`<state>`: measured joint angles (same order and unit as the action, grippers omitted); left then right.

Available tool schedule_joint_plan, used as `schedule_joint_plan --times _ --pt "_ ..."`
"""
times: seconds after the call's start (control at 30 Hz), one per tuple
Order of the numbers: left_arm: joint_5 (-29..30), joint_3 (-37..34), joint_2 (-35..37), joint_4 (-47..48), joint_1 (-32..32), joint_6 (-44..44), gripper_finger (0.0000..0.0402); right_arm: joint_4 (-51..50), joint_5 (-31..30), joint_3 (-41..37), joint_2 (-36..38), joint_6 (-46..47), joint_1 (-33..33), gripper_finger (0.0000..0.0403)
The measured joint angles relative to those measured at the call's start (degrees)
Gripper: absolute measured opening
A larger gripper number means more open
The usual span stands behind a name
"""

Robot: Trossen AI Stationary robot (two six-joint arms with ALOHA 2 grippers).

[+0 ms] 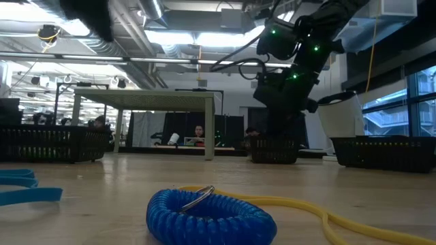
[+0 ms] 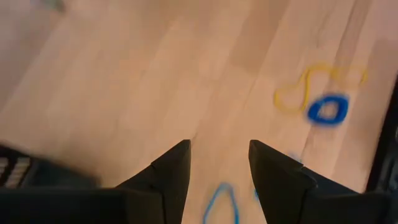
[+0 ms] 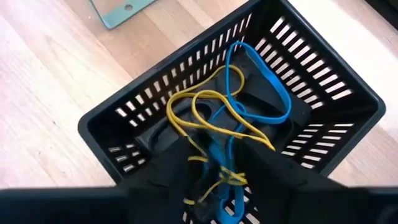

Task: Pick & Place Office Desk Supplies
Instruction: Put the black rubber band into the top black bin, then put the blue rubber band into the top black bin

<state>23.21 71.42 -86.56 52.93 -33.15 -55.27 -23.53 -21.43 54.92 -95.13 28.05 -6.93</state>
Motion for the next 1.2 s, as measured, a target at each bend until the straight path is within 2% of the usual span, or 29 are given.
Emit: schedule_joint_plan --times 0.23,0.43,0.53,0.8,1.0,1.2 --pt "-7.0 -4.9 -0.3 0.8 -1.2 -4.2 0.0179 -0.5 2.8 1.3 0.0 0.0 0.0 0.0234" --pt "-7.9 -10.1 -0.5 -3.0 -2.5 -5.8 0.0196 -0.7 10.3 4.5 0.0 -0.4 0.0 0.0267" --pt "-7.9 -12.9 -0.5 -6.2 -3.6 -2.3 0.0198 -0.7 13.3 5.7 0.0 -0.4 0.4 0.027" --pt "-7.9 -20.1 -0.8 -15.9 -6.6 1.4 0.0196 -0.7 15.3 6.4 0.0 2.7 2.8 0.0257" --pt "-7.5 -24.5 -0.8 -20.9 -8.0 1.4 0.0193 -0.7 15.4 6.4 0.1 4.1 5.5 0.0239" --pt "-7.4 -30.1 -1.2 -29.8 -9.3 1.5 0.0192 -1.0 14.6 6.4 1.3 3.2 8.4 0.0221"
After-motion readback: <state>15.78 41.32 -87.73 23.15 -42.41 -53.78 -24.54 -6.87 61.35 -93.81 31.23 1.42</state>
